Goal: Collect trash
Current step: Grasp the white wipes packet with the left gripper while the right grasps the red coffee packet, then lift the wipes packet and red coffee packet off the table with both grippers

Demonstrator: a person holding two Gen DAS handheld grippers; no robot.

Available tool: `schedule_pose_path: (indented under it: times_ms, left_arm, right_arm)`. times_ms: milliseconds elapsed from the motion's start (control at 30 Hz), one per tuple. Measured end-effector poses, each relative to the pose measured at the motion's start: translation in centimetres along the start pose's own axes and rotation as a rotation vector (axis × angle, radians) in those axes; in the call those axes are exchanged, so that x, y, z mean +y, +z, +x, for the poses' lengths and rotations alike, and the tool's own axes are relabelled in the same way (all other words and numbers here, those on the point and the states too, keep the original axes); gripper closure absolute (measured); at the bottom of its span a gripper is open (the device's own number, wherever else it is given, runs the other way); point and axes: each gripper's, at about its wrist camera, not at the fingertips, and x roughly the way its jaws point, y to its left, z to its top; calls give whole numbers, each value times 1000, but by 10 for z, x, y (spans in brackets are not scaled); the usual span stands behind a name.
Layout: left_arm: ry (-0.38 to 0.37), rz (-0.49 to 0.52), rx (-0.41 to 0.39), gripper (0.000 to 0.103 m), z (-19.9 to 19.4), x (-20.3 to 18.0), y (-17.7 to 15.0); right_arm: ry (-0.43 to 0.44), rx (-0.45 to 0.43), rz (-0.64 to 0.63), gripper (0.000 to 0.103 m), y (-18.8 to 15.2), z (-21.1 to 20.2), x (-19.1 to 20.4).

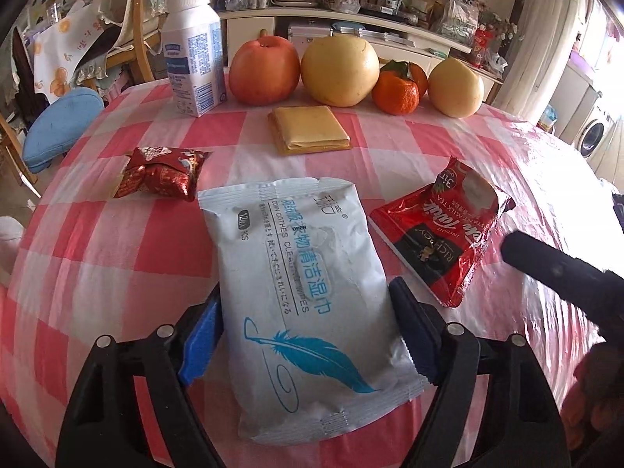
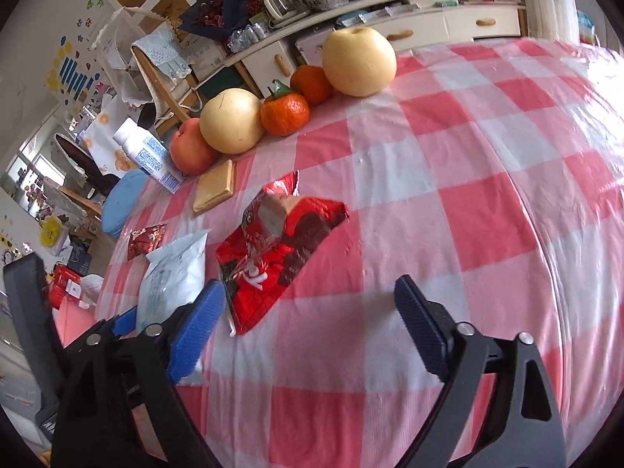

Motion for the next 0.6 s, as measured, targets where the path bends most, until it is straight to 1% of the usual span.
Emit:
schedule_pose_path:
  times_ms: [167, 267, 367, 400, 433, 467, 533, 600]
  left_arm:
    - [-17, 3, -11, 25, -6, 11, -8]
    - [-23, 3, -15, 25, -9, 15, -12]
    - [-36, -6, -19, 25, -13, 17, -17]
    - [-40, -8, -20, 25, -13, 18, -17]
    - [-45, -12, -21, 25, -14, 19, -18]
    - [-48, -15, -21, 25, -15, 19, -19]
    - [-46, -16, -23, 25, -17, 21, -22]
    - [-37, -13, -27, 25, -19, 22, -26]
  right_arm:
    - [-9, -20, -62, 20, 9, 14, 9]
    - [-27, -25, -137, 20, 14, 25, 19]
    - [-44, -31, -185, 21, 17, 32, 24]
    - [-40, -29, -193, 23, 19, 34, 25]
    - [-35, -28, -194, 28, 20, 35, 25]
    - [-34, -28, -195, 35, 21, 36, 26]
    - [-39, -24, -207, 45, 23, 39, 27]
    - [-34, -19, -221, 47, 24, 41, 29]
